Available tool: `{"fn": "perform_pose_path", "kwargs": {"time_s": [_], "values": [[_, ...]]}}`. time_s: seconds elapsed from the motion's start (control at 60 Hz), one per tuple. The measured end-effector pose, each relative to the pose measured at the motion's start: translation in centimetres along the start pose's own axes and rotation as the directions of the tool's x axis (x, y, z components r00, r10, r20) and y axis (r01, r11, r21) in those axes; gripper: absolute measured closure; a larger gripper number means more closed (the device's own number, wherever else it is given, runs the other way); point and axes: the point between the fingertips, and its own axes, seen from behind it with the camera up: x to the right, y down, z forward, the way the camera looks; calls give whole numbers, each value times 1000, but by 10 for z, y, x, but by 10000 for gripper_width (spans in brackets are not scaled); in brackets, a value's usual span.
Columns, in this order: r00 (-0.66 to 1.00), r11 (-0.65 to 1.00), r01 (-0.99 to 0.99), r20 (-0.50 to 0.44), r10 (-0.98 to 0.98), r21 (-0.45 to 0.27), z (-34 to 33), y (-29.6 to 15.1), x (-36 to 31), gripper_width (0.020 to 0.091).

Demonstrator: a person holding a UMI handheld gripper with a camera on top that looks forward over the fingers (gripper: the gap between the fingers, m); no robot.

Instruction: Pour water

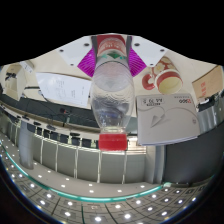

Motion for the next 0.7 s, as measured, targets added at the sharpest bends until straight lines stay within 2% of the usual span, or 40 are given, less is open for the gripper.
{"fn": "perform_pose_path", "kwargs": {"time_s": [0.067,0.1,0.133,0.233,0.317,0.35,0.367,0.4,0.417,0.467,0.533,0.7], "values": [[1000,999,-27,3,27,-24,4,17,5,710],[998,998,-59,12,59,11,4,13,10,708],[997,997,-78,13,78,11,5,17,9,698],[994,994,-105,30,104,38,2,15,12,617],[994,994,-105,24,104,29,1,17,12,559],[995,995,-102,16,102,6,1,21,12,501],[995,995,-98,12,98,-7,0,23,11,443],[996,996,-89,8,89,-32,-1,27,9,282],[996,996,-86,7,86,-39,-2,27,9,228],[997,995,-83,-6,83,-49,-9,27,9,281],[995,994,-89,-47,86,-66,-24,24,13,234],[984,989,-103,-157,86,-110,-88,9,8,243]]}}
